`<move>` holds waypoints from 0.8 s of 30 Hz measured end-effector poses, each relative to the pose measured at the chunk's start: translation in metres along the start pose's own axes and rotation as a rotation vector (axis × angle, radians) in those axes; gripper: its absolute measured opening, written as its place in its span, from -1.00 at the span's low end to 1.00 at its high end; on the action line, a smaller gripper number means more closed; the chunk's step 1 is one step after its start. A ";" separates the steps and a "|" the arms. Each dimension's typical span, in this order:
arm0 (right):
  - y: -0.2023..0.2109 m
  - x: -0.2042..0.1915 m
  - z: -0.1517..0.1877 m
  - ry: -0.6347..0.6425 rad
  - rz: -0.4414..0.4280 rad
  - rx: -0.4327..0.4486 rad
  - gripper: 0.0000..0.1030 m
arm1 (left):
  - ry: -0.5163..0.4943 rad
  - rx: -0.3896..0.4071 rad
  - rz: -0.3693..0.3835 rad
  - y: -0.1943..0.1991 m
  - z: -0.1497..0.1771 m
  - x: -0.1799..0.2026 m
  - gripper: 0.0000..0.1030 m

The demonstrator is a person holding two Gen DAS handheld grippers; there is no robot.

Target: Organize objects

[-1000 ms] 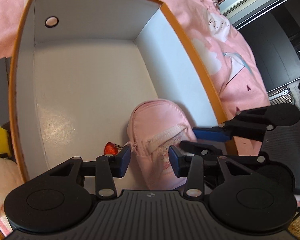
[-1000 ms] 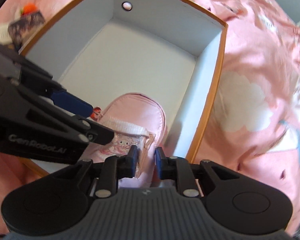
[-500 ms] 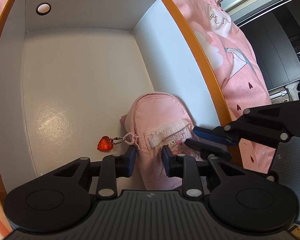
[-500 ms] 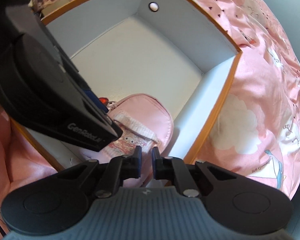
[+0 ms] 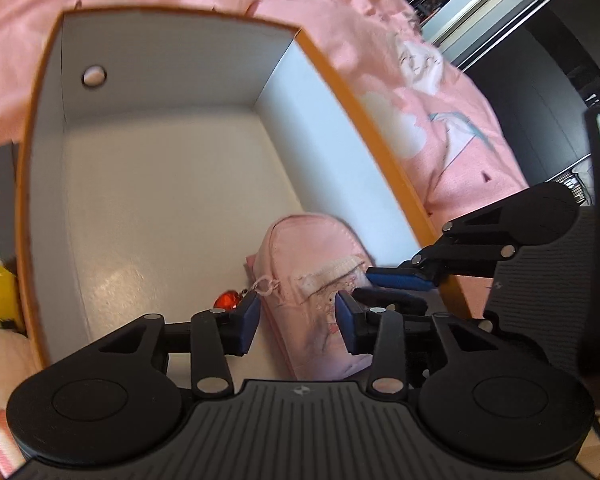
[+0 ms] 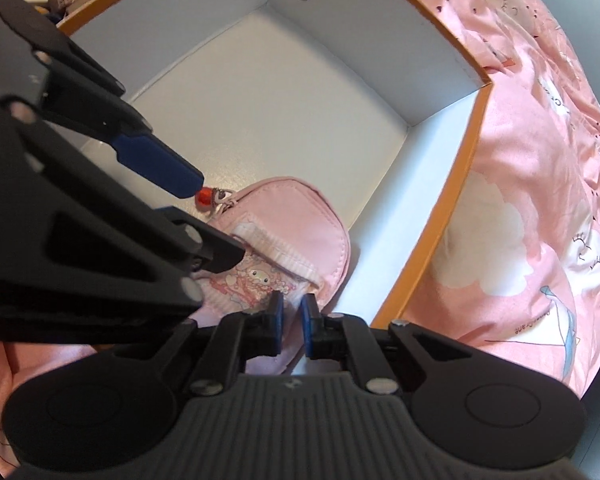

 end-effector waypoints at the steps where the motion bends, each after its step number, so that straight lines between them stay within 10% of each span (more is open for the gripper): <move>1: 0.005 0.001 0.000 -0.015 -0.005 0.009 -0.73 | -0.007 0.020 0.001 0.007 -0.002 0.002 -0.05; 24: 0.099 -0.046 -0.047 -0.428 -0.133 0.550 -0.17 | -0.018 0.290 -0.123 0.140 -0.008 -0.031 0.00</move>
Point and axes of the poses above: each gripper's, at about its wrist camera, not at the fingertips, and y roughly against the way its jaws point, x to its right, z to its underside, the point moved 7 cm from there along -y, roughly the way its jaws point, and after that the axes turned 3 degrees about -z, right-handed, at the moved point
